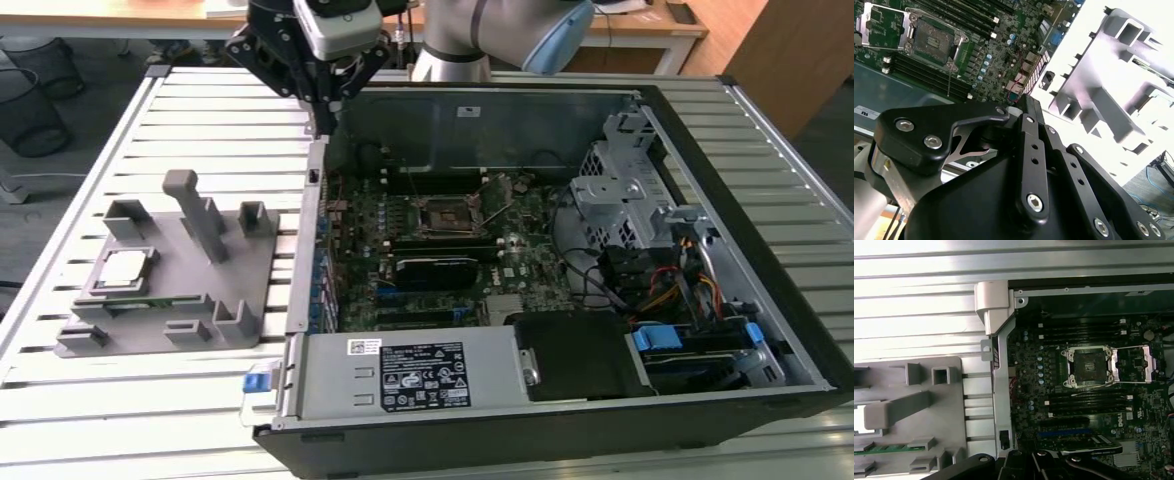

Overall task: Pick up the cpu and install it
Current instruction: 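Reach for the cpu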

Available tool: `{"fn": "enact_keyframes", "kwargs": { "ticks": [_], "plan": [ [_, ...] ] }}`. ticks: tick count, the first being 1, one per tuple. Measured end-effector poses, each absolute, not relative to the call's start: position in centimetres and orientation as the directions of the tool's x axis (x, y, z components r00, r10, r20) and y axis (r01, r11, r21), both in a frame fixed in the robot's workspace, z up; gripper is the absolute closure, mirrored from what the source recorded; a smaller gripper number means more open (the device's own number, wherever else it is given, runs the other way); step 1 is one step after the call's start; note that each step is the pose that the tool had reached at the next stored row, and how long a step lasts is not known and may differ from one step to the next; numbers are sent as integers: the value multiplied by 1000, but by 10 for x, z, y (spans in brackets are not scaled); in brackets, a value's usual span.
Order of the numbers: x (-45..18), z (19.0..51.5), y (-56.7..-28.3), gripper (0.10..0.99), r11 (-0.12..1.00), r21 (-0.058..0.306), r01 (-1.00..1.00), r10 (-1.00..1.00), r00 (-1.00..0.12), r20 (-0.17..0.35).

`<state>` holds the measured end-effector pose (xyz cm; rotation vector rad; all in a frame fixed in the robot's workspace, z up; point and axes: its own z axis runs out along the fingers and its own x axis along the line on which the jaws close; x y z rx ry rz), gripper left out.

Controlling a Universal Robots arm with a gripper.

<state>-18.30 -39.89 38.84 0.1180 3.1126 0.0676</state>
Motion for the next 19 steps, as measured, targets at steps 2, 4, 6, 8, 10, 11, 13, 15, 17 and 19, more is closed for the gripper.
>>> {"fn": "enact_keyframes", "kwargs": {
  "ticks": [2, 4, 6, 8, 10, 11, 13, 15, 17, 19],
  "plan": [
    [-184, 388, -399, 980, 996, 44, 75, 76, -997, -24],
    [-185, 388, -399, 980, 996, 44, 75, 76, -997, -24],
    [-185, 388, -399, 980, 996, 44, 75, 76, -997, -24],
    [-186, 388, -399, 980, 996, 44, 75, 76, -997, -24],
    [-187, 388, -399, 980, 996, 44, 75, 76, -997, -24],
    [-187, 388, -399, 980, 996, 44, 75, 76, -997, -24],
    [-188, 388, -399, 980, 996, 44, 75, 76, -997, -24],
    [-189, 388, -399, 980, 996, 44, 75, 76, -997, -24],
    [-190, 388, -399, 980, 996, 44, 75, 76, -997, -24],
    [-190, 388, -399, 980, 996, 44, 75, 76, -997, -24]
  ]
}}
